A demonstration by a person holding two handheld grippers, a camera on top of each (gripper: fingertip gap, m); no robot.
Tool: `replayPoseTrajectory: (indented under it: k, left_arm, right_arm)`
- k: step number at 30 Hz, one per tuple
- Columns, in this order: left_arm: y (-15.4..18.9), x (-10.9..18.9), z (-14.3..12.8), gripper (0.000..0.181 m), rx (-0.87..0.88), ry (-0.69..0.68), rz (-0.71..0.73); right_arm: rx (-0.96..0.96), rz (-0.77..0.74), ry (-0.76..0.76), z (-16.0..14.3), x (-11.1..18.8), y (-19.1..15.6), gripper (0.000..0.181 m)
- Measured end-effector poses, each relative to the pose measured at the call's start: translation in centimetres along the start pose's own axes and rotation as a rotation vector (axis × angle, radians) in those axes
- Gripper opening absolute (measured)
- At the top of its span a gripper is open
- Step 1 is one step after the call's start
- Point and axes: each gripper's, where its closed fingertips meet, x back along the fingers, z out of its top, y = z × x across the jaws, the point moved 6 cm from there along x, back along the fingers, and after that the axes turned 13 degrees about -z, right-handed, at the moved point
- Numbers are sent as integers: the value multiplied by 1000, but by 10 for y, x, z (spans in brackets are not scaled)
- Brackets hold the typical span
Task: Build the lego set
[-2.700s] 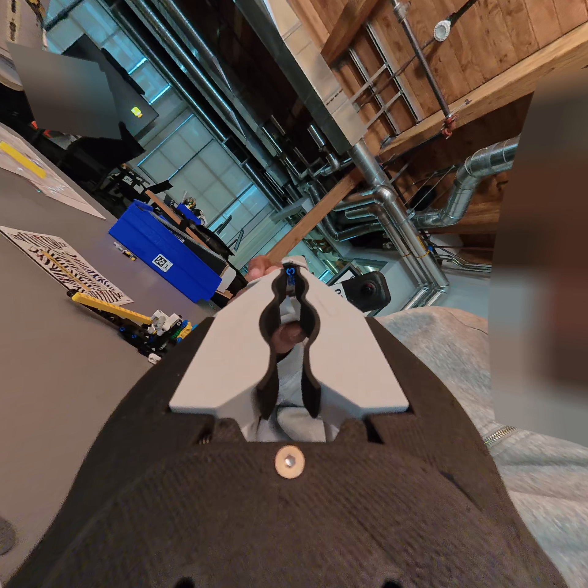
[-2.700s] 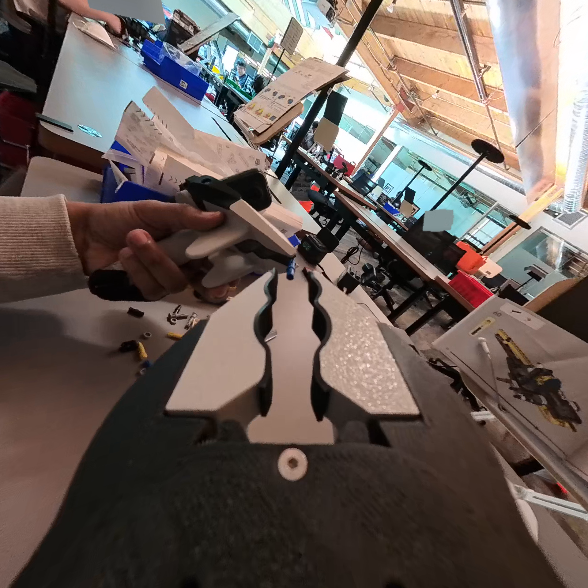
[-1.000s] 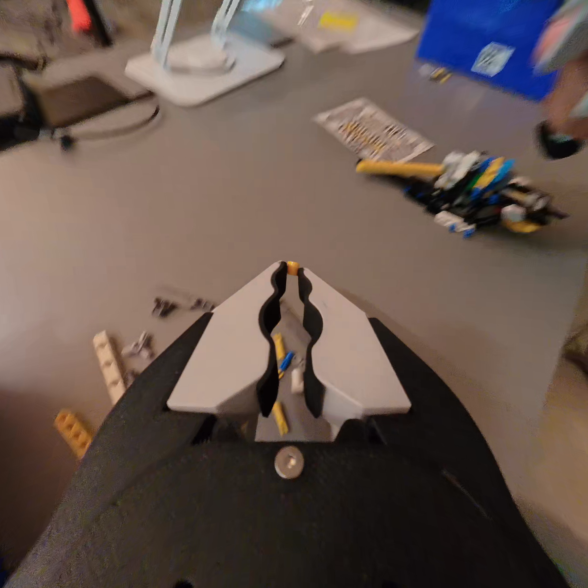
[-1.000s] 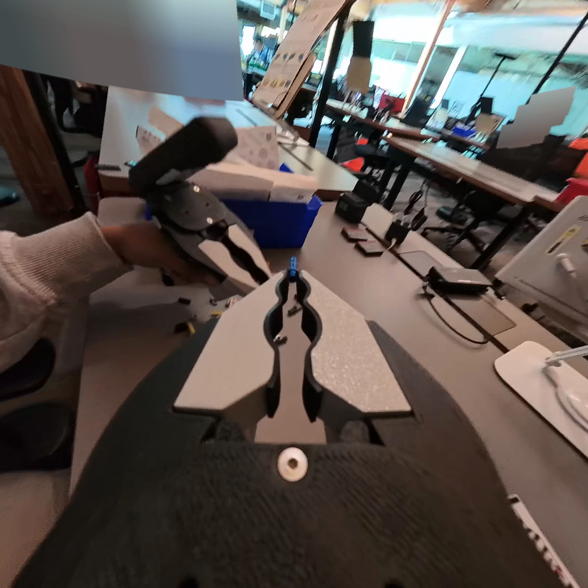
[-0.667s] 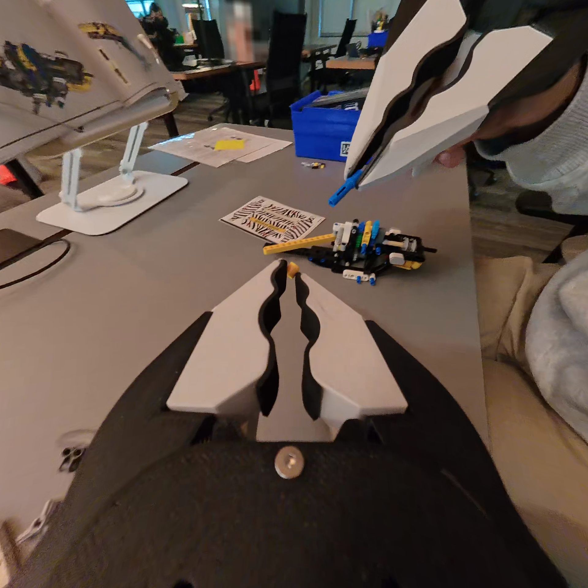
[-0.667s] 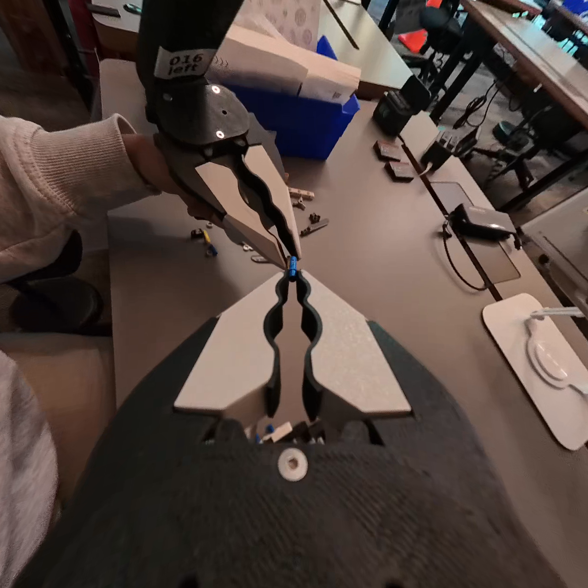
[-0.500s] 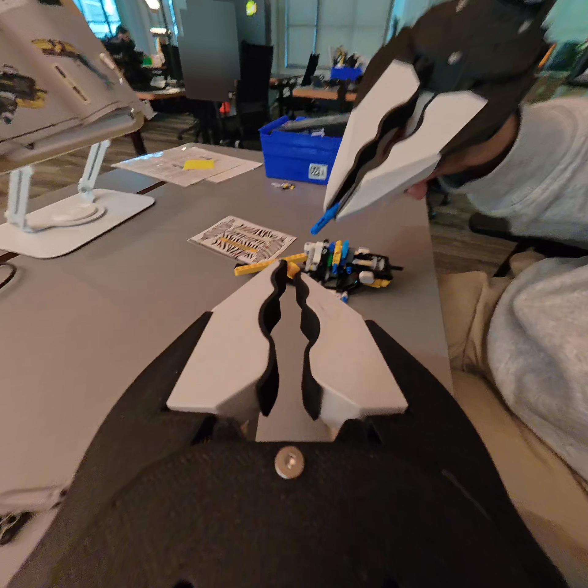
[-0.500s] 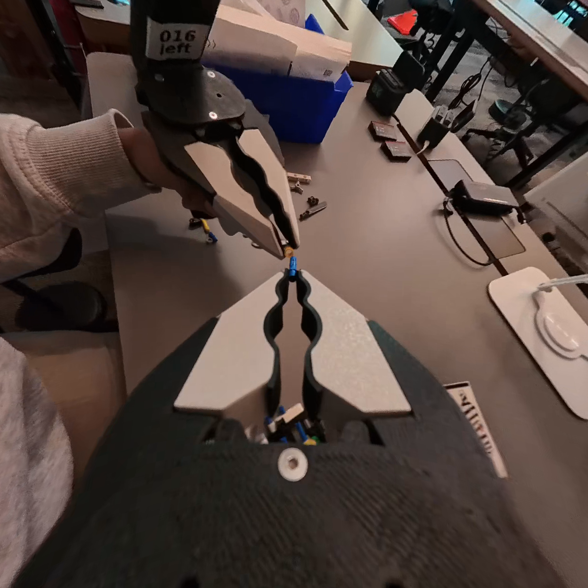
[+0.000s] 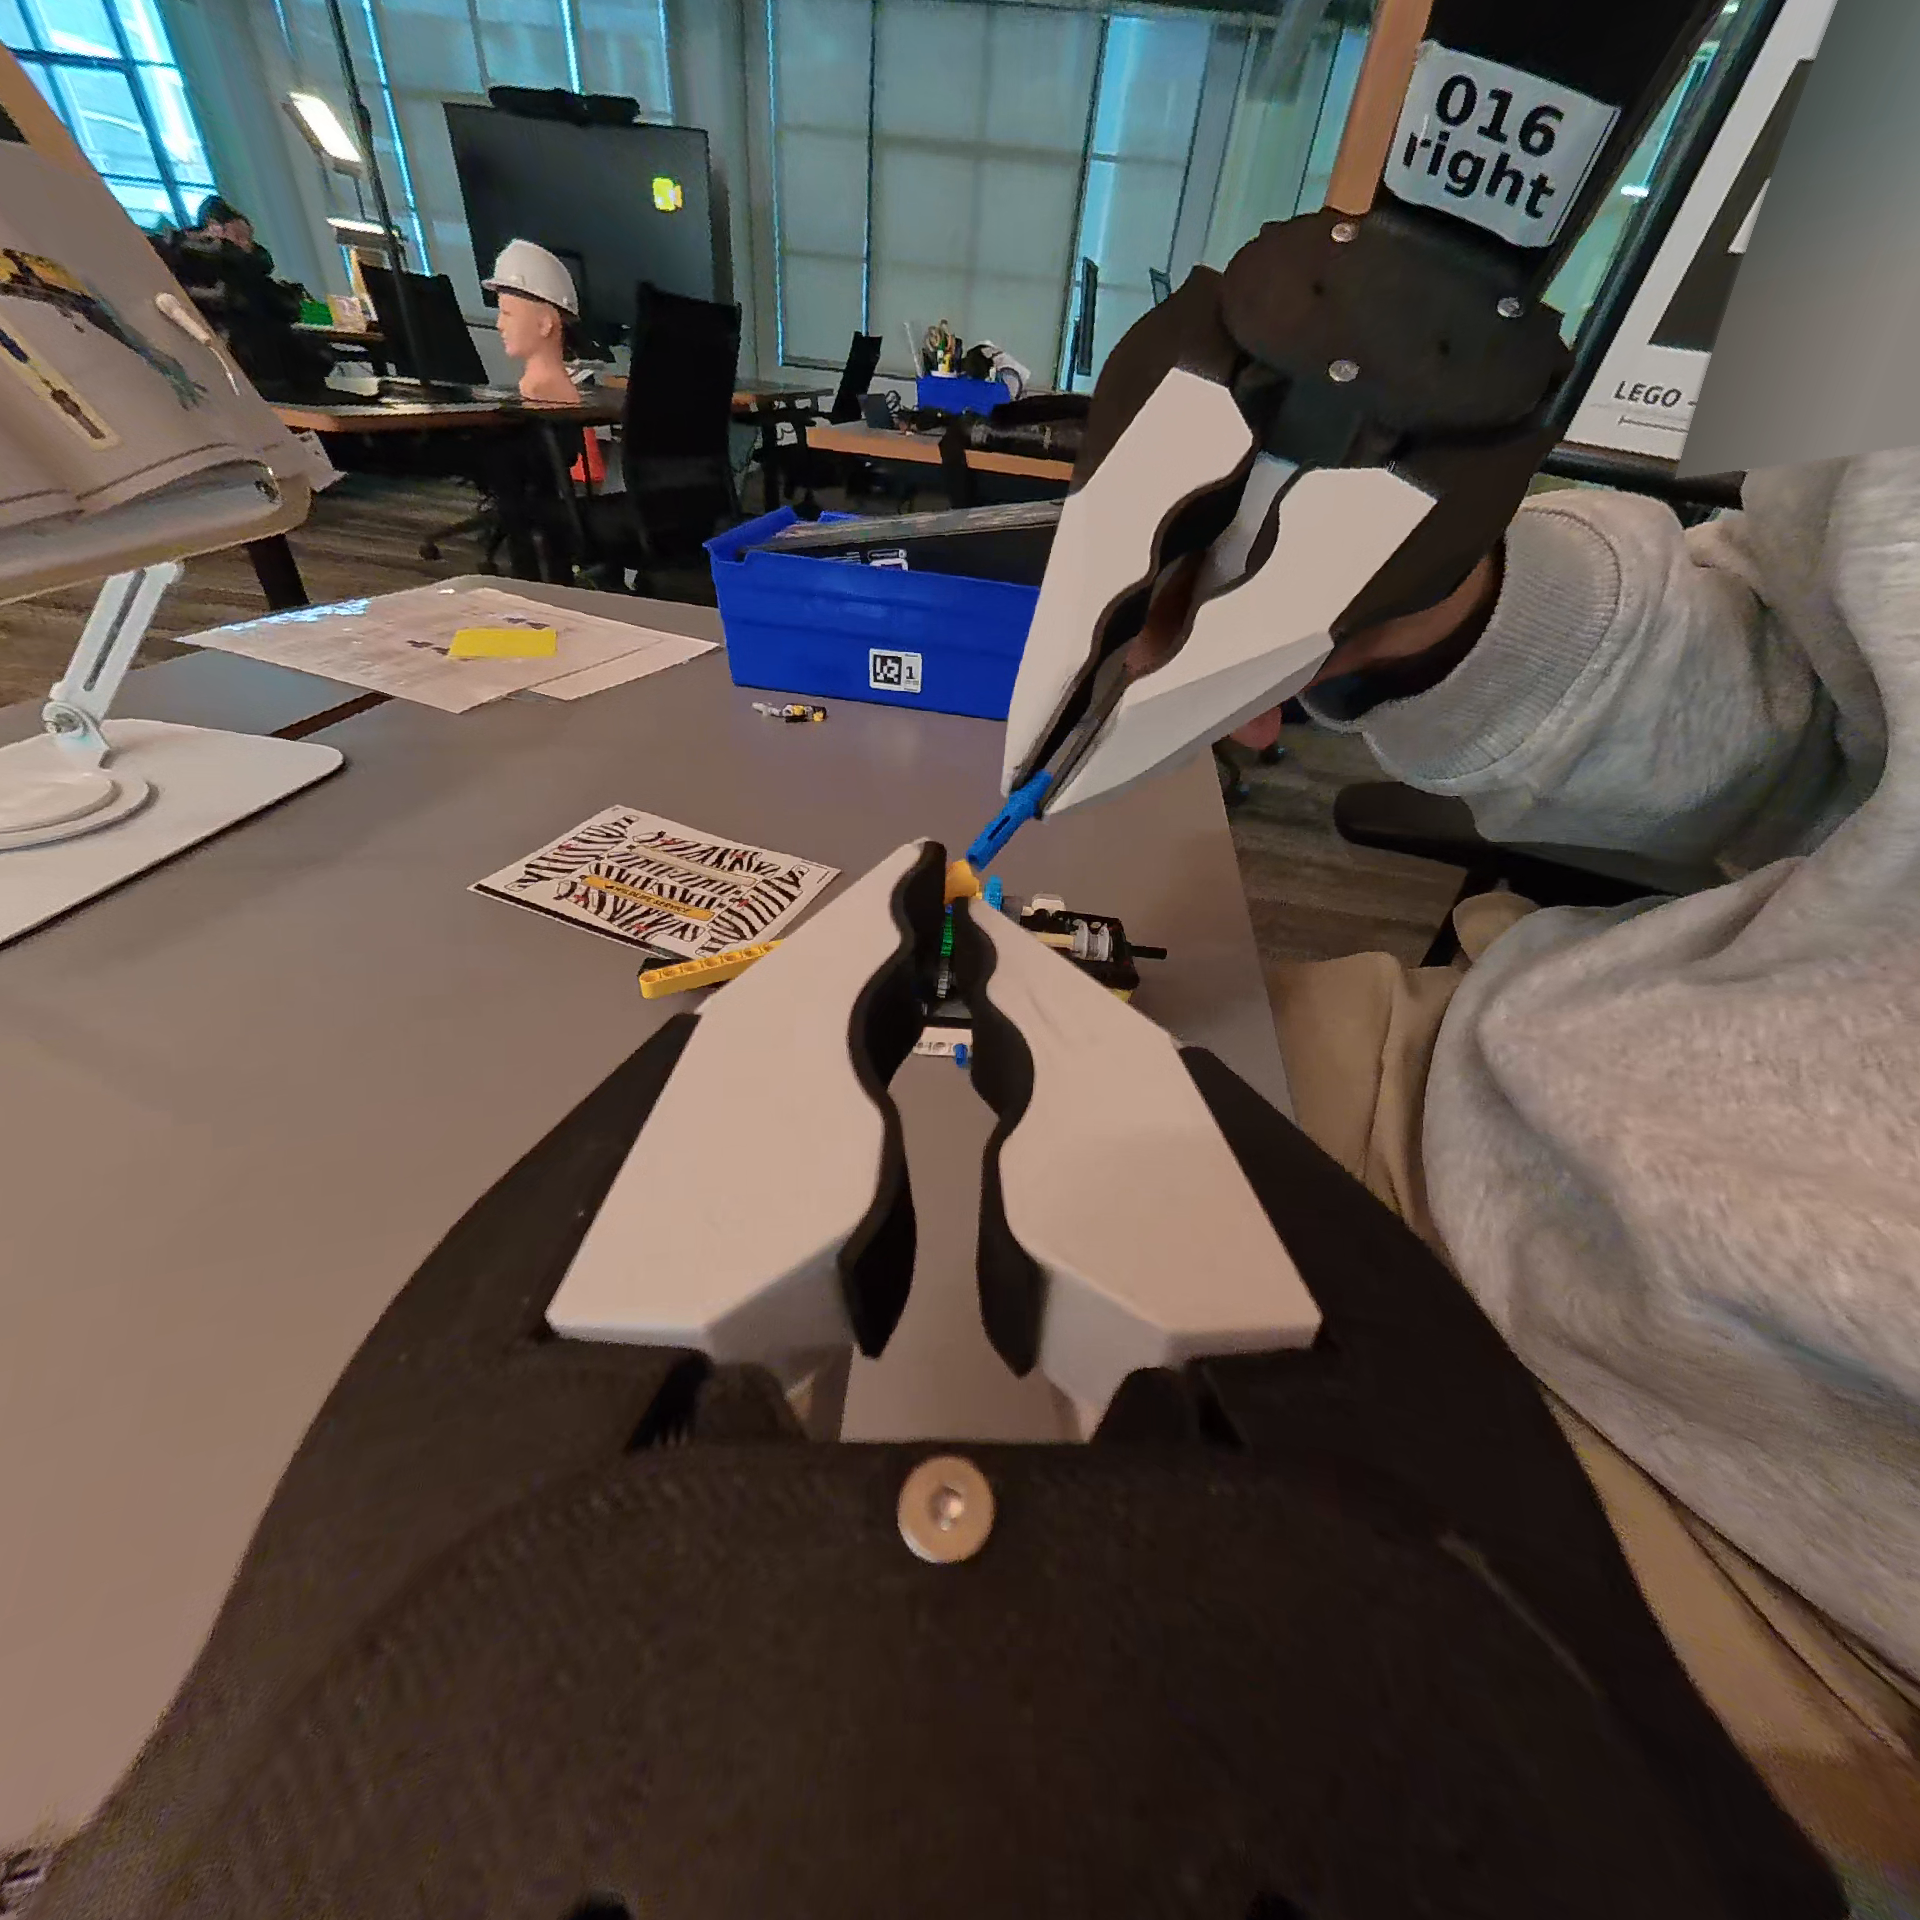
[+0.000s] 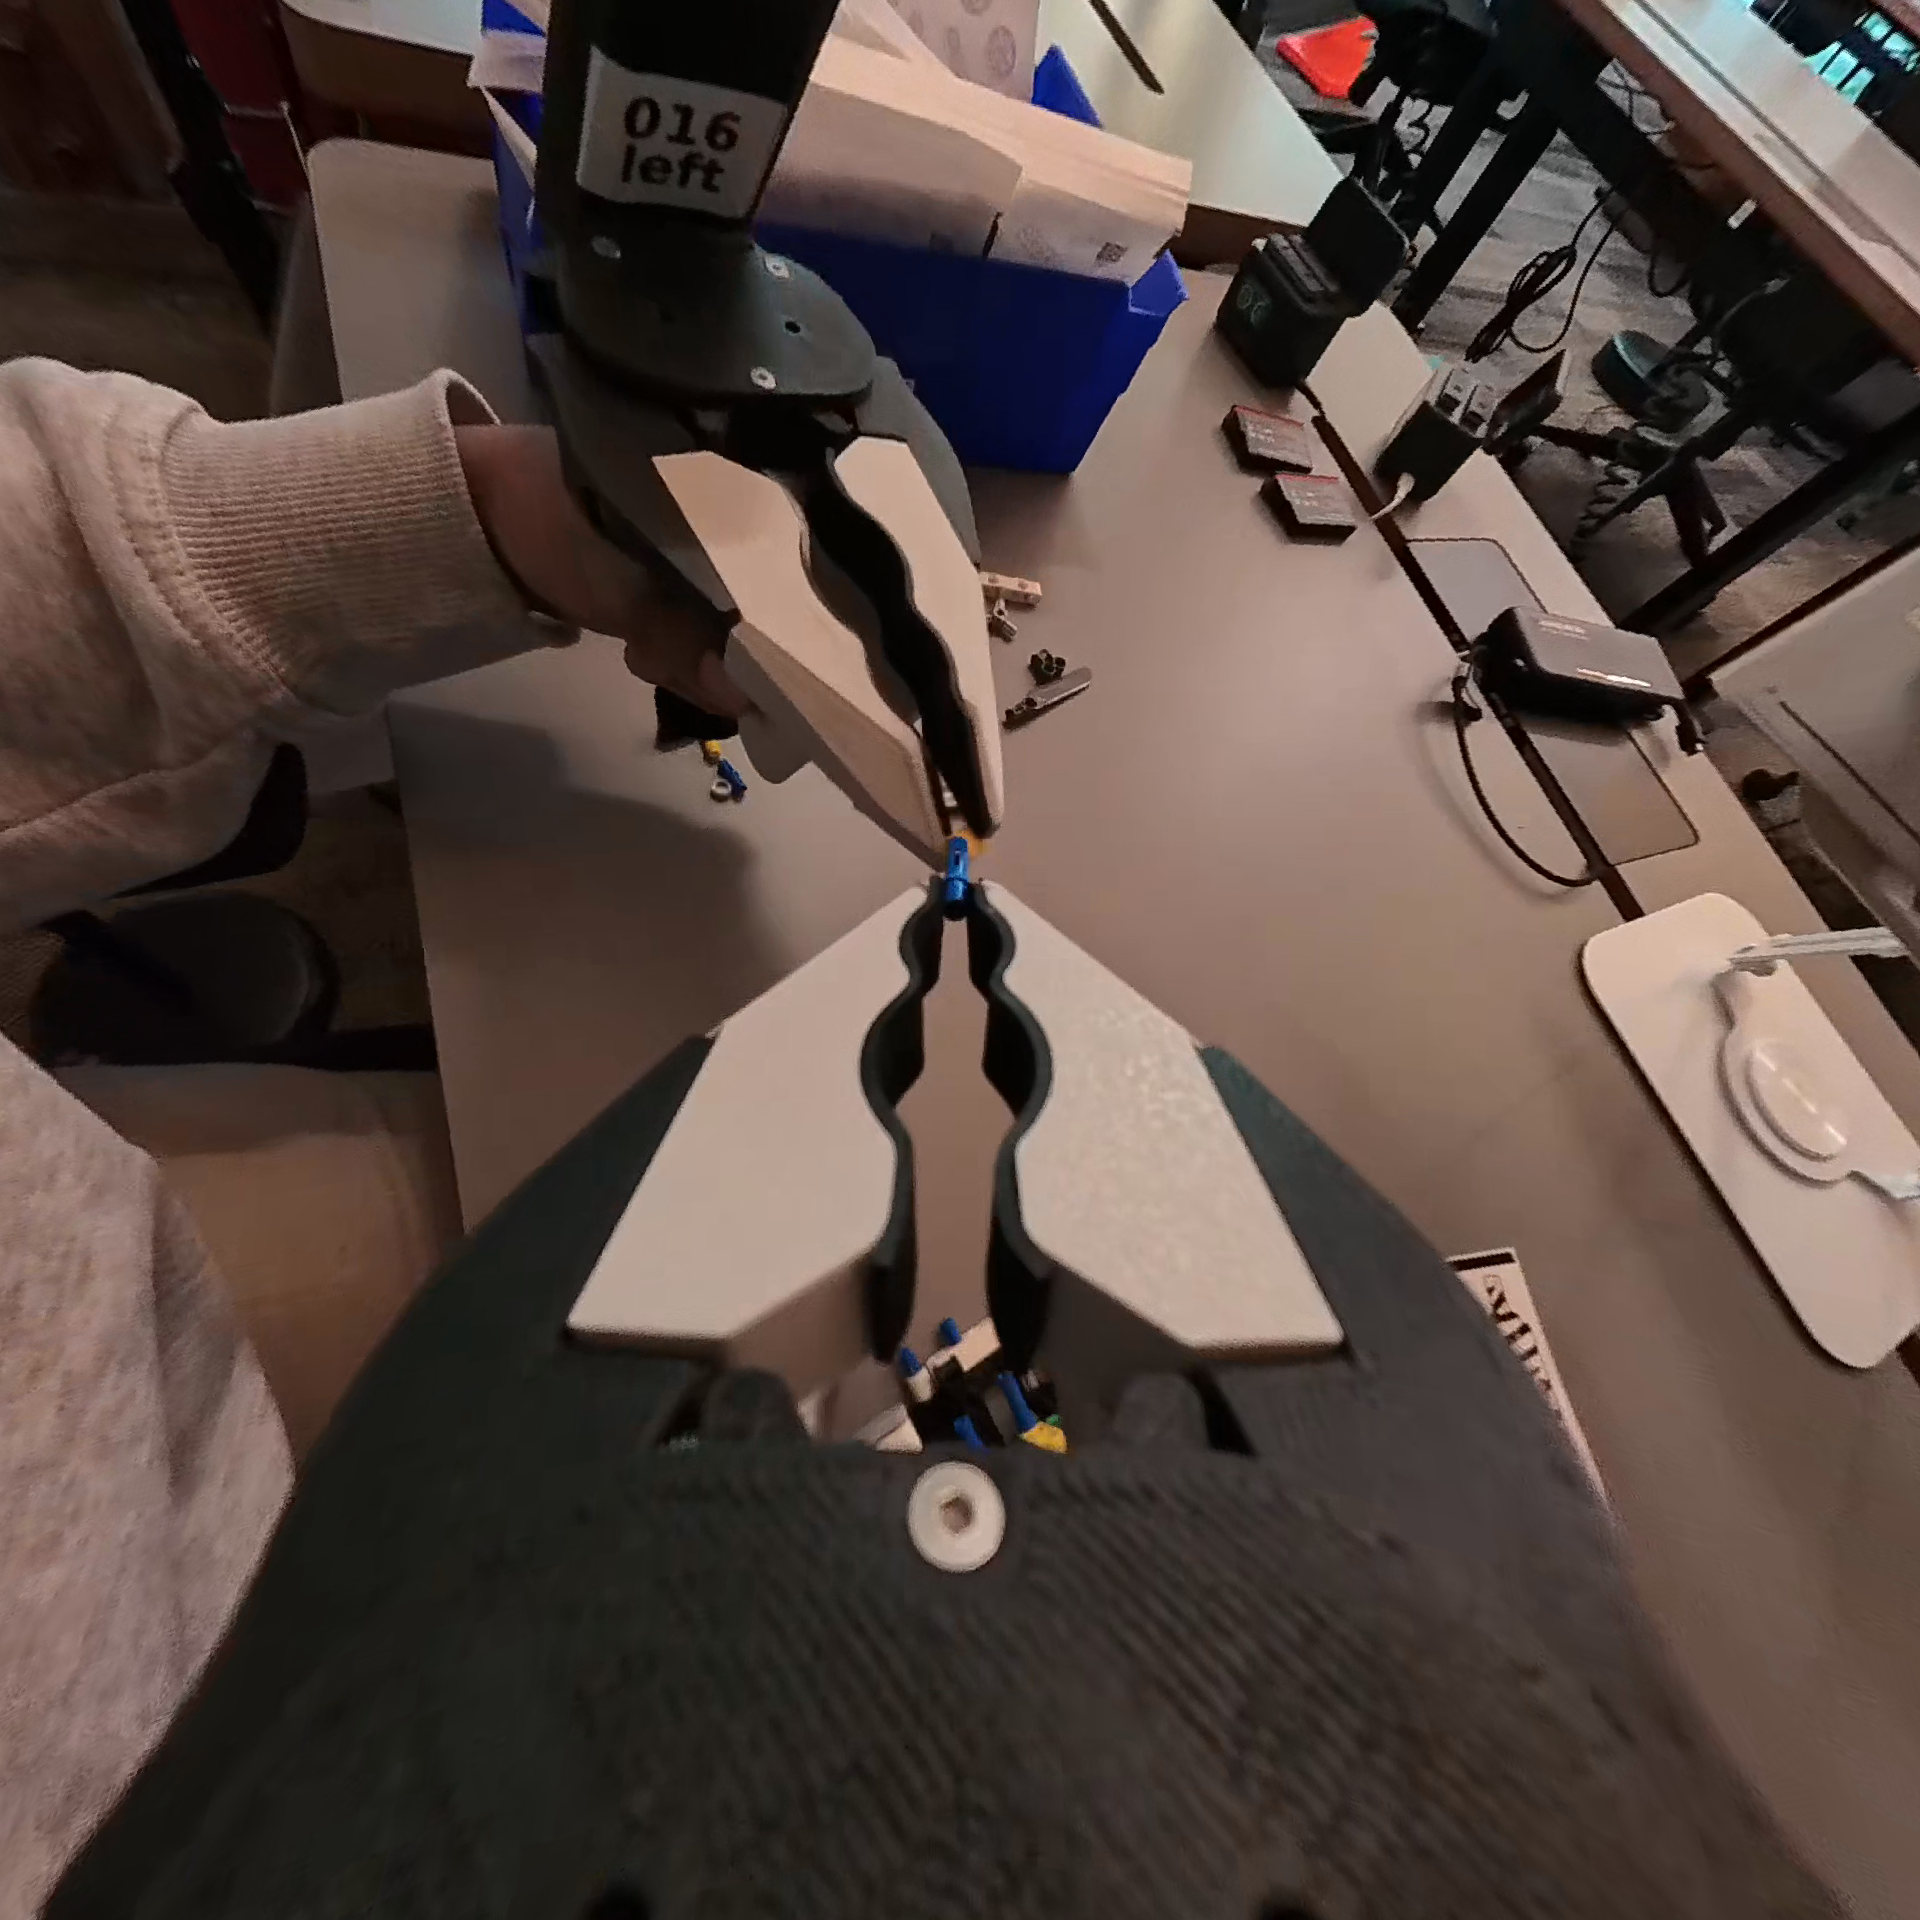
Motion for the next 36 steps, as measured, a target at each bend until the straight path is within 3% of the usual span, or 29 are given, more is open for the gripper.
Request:
replayPoseTrajectory:
  k: [15,36]
  left_arm:
    - [-2,-1,-4,2,54,-1,-12]
    - [-10,-20,-41,4,180,-196,-37]
  right_arm:
    - [-45,-34,1,-8,-2,-1,3]
    - [-92,-33,-94,-38,2,-2,3]
